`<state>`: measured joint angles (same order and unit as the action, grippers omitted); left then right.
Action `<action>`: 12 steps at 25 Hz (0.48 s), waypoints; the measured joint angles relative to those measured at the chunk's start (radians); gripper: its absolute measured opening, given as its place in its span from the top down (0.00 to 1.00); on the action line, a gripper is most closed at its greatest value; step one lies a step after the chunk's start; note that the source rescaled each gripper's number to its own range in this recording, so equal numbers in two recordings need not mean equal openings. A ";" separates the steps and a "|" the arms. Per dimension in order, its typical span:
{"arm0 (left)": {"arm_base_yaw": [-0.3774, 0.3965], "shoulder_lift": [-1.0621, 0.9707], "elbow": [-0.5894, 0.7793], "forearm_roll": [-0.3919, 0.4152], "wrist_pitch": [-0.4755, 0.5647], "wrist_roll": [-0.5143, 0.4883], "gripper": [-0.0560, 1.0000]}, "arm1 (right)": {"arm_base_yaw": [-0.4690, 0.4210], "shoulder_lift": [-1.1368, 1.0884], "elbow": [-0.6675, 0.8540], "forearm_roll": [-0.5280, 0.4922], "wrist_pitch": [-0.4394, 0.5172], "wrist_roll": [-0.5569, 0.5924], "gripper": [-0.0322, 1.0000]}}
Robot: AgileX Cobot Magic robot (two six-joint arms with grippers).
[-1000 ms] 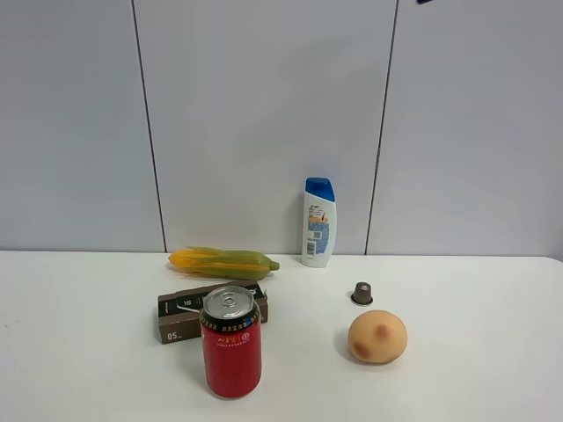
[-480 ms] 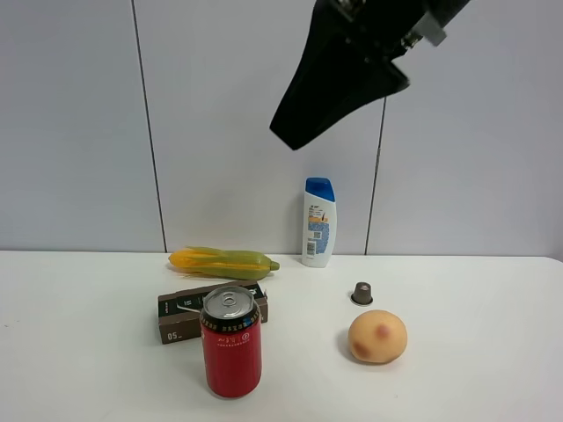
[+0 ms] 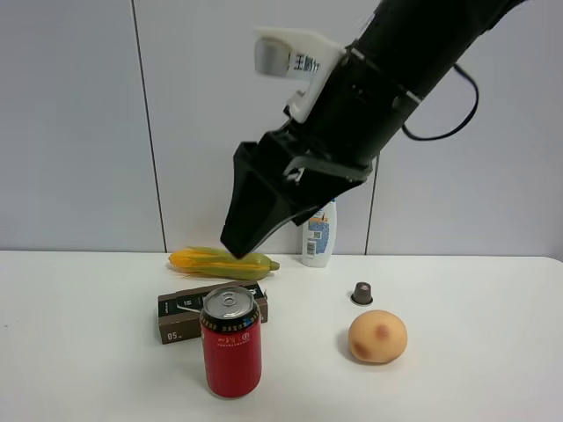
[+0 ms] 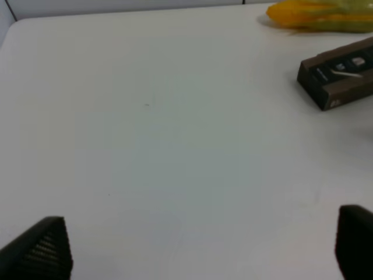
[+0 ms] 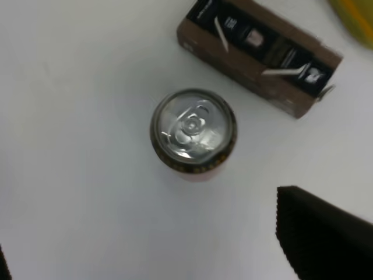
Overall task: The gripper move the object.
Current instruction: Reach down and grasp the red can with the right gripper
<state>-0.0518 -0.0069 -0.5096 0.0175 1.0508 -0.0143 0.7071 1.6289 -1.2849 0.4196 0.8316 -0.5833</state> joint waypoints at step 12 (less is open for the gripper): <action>0.000 0.000 0.000 0.000 0.000 0.000 0.00 | 0.035 0.207 -0.102 -0.095 -0.033 0.140 0.01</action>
<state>-0.0518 -0.0069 -0.5096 0.0175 1.0508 -0.0143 0.7419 1.8362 -1.3873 0.3245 0.7989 -0.4429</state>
